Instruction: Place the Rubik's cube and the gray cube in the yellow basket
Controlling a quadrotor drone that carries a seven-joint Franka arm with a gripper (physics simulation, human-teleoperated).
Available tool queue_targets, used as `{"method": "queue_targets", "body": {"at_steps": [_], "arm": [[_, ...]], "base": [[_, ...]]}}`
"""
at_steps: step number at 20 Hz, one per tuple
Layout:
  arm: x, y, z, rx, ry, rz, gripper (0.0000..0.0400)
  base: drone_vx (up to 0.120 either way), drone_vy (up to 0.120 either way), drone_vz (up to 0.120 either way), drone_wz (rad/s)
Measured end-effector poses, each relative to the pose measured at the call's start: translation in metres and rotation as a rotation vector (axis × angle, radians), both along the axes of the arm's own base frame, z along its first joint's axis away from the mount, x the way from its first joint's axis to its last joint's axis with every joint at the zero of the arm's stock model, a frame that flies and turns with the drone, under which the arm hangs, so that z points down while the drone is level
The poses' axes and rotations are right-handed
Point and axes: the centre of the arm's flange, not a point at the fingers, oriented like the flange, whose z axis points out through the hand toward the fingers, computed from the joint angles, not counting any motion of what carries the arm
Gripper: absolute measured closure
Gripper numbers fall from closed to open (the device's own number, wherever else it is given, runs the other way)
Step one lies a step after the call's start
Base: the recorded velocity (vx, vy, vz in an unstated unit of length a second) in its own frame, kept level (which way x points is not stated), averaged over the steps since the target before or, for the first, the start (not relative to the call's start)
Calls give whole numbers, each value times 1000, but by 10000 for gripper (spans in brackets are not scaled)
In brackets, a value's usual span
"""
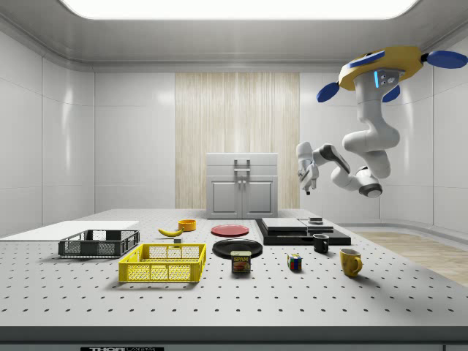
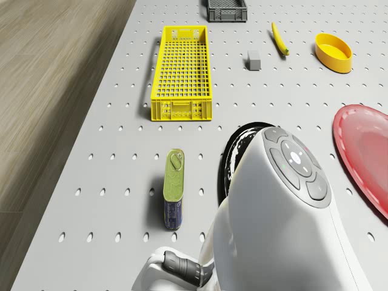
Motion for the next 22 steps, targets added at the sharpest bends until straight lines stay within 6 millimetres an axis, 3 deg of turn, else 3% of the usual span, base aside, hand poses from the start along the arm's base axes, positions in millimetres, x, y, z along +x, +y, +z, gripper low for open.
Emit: {"method": "queue_targets", "body": {"at_steps": [5, 8, 14, 22], "arm": [[0, -19, -5, -198, 4, -6, 0], [0, -24, -6, -255, 6, -7, 0], [0, -30, -6, -307, 8, -8, 0], [0, -32, -7, -328, 9, -8, 0]], "base": [[120, 0, -120, 0], [0, 0, -120, 0], [0, 113, -120, 0], [0, 5, -120, 0]]}}
